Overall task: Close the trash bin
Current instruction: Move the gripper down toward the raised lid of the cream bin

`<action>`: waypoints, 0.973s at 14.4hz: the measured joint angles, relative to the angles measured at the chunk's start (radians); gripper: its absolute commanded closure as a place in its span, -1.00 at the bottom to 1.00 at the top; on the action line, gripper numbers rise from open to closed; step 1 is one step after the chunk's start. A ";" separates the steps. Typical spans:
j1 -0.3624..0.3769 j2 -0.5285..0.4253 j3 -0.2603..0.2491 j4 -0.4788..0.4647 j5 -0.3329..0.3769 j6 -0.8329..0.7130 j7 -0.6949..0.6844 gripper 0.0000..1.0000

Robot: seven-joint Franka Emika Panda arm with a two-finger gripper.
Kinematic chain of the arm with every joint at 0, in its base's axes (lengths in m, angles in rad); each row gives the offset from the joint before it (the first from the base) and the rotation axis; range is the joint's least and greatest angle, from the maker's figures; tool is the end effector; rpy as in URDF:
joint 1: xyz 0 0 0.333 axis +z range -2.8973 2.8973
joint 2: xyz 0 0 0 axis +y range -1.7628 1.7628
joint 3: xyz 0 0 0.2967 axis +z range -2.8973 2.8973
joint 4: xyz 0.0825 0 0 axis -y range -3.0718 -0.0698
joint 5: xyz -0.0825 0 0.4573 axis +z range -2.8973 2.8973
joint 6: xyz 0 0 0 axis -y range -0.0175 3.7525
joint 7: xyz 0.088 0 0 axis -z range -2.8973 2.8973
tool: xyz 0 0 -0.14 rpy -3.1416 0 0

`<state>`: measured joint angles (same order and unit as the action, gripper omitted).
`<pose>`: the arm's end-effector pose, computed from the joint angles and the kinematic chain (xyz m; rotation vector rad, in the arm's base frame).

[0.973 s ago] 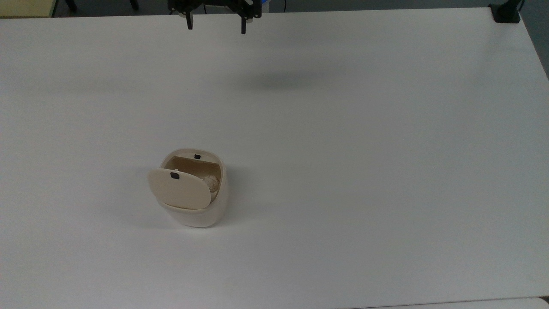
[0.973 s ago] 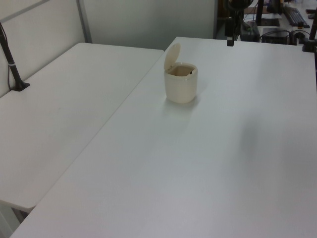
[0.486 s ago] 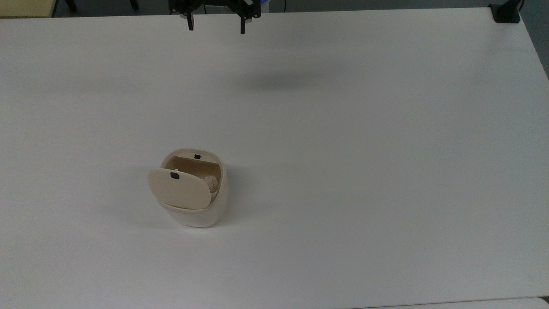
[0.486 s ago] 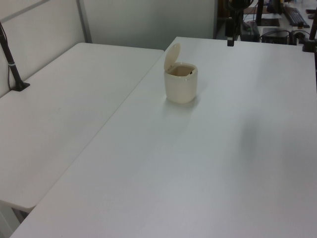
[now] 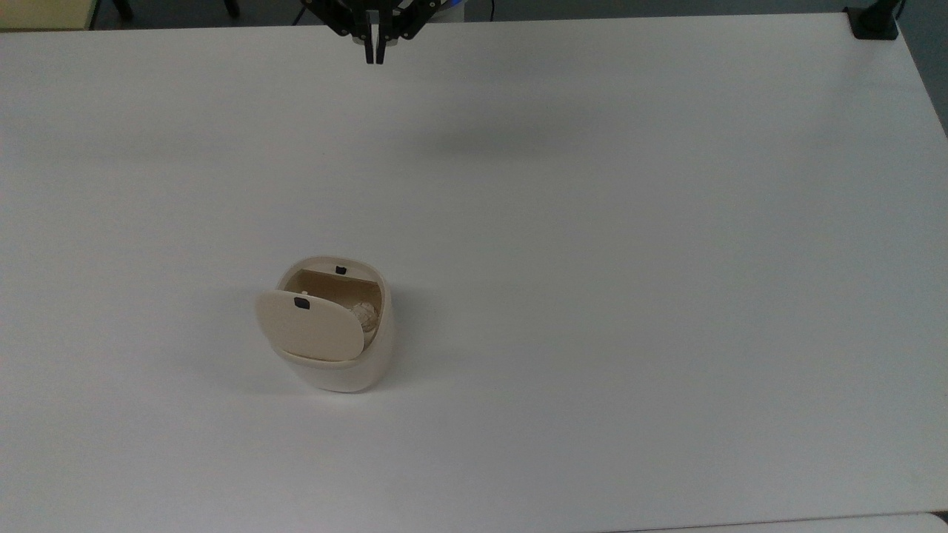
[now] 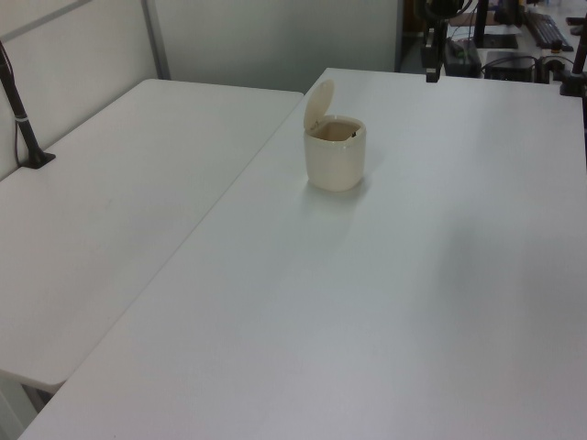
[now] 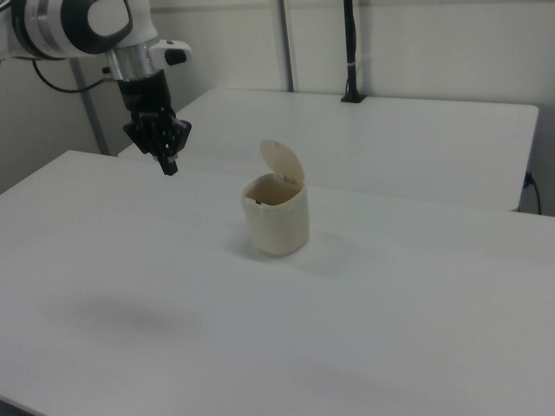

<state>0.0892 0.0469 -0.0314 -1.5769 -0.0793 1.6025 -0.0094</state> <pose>0.6419 0.0266 0.5423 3.0583 0.1080 -0.0296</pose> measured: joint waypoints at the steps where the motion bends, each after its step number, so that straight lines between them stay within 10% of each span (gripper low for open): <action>1: 0.000 0.000 0.000 0.000 0.000 0.000 -0.001 1.00; 14: -0.064 0.160 -0.008 0.089 0.000 0.454 0.034 1.00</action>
<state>0.0256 0.2071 -0.0391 -1.4881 -0.0793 2.0569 0.0251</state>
